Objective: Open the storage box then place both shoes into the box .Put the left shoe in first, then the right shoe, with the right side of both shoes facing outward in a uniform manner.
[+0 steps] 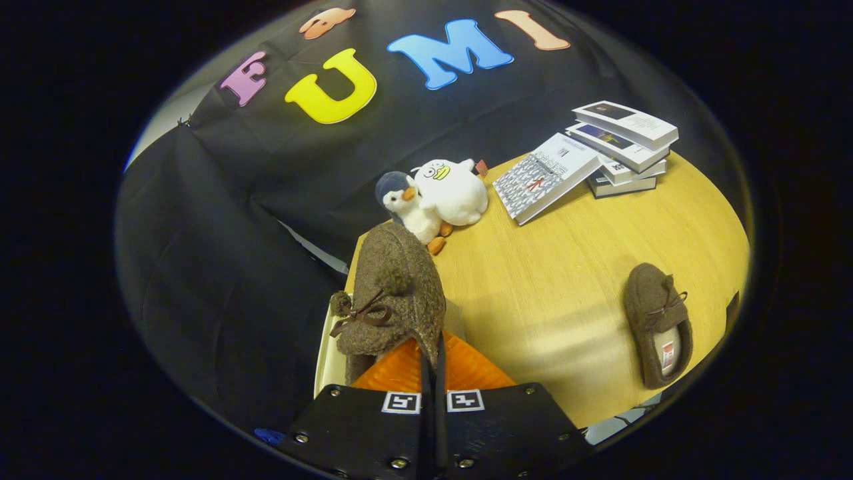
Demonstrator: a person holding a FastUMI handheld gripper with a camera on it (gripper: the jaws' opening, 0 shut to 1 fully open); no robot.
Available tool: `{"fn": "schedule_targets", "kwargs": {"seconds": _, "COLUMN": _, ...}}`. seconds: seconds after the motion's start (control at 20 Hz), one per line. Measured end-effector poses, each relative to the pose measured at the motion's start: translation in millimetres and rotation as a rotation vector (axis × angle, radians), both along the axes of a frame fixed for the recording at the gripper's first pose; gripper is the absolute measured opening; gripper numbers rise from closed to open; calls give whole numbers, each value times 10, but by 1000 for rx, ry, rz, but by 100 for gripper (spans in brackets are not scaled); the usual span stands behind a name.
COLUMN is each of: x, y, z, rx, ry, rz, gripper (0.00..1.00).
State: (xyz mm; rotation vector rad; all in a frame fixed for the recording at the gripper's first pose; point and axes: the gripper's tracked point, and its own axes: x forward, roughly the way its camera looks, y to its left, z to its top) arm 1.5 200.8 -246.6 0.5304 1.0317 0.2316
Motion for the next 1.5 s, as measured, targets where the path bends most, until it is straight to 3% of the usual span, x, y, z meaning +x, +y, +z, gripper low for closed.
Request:
{"fn": "schedule_targets", "kwargs": {"seconds": 0.8, "x": -91, "y": 1227, "z": -459, "rx": 47, "ry": 80, "rz": 32, "gripper": 0}}
{"fn": "schedule_targets", "kwargs": {"seconds": 1.5, "x": -213, "y": 1609, "z": -858, "rx": 17, "ry": 164, "rz": 72, "gripper": 1}}
